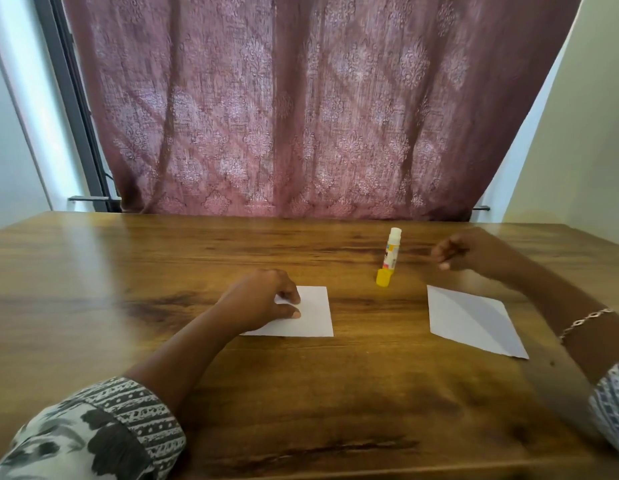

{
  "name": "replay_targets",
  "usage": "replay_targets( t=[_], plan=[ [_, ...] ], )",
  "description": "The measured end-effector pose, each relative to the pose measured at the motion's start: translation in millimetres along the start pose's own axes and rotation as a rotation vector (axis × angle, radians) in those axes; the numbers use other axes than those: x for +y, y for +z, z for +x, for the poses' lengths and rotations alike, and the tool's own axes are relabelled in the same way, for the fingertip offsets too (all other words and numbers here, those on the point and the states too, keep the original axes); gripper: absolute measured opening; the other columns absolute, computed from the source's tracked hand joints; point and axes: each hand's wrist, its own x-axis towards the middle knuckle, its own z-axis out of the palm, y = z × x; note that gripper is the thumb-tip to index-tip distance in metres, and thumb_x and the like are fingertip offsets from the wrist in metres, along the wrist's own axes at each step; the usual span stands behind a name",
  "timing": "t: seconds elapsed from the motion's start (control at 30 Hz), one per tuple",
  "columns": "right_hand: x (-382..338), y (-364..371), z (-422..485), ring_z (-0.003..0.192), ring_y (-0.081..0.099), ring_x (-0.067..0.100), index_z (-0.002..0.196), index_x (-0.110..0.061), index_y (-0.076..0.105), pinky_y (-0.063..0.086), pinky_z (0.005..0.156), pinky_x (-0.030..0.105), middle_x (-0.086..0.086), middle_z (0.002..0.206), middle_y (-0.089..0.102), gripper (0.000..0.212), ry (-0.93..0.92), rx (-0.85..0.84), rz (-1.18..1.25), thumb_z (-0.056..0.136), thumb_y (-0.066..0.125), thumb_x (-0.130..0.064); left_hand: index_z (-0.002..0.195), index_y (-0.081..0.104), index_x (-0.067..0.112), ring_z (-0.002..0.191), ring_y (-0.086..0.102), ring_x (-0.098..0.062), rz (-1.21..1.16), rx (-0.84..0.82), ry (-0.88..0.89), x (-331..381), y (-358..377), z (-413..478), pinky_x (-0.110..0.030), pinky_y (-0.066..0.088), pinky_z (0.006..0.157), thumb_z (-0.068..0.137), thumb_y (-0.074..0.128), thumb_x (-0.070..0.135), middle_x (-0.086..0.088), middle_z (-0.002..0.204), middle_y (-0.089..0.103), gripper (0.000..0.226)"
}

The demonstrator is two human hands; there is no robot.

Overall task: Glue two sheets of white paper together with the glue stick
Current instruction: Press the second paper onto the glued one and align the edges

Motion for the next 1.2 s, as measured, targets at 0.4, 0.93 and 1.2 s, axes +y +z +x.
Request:
replay_targets(
  t=[0.4,0.93,1.2],
  plan=[
    [37.6,-19.3,-22.8,0.089,0.050,0.017,0.102,-0.014,0.053,0.040,0.069,0.017,-0.006,0.088,0.053,0.035,0.211,-0.339,-0.251,0.073,0.072,-0.009,0.109,0.065,0.016,0.094,0.048,-0.006,-0.034,0.021,-0.015,2.2,2.1,-1.4,-0.019,0.036,0.076,0.082,0.063,0.025,0.000,0.121,0.061,0.028],
    [38.6,-16.8,-13.0,0.106,0.047,0.021,0.118,-0.010,0.048,0.040,0.090,0.030,0.002,0.109,0.047,0.050,0.245,-0.360,-0.433,0.074,0.071,-0.019,0.109,0.064,0.016,0.093,0.047,-0.006,-0.034,0.023,-0.004,-0.3,3.6,-0.7,-0.016,0.038,0.072,0.082,0.063,0.026,0.000,0.121,0.060,0.029],
    [21.4,-35.2,-36.5,0.081,0.063,0.027,0.086,-0.006,0.062,0.048,0.062,0.019,0.020,0.096,0.066,0.006,0.078,-0.268,-0.124,0.081,0.061,-0.005,0.110,0.064,0.018,0.098,0.052,-0.010,-0.004,0.030,-0.005,0.2,4.1,-0.9,-0.020,0.040,0.080,0.083,0.062,0.027,0.001,0.123,0.060,0.029]
  ],
)
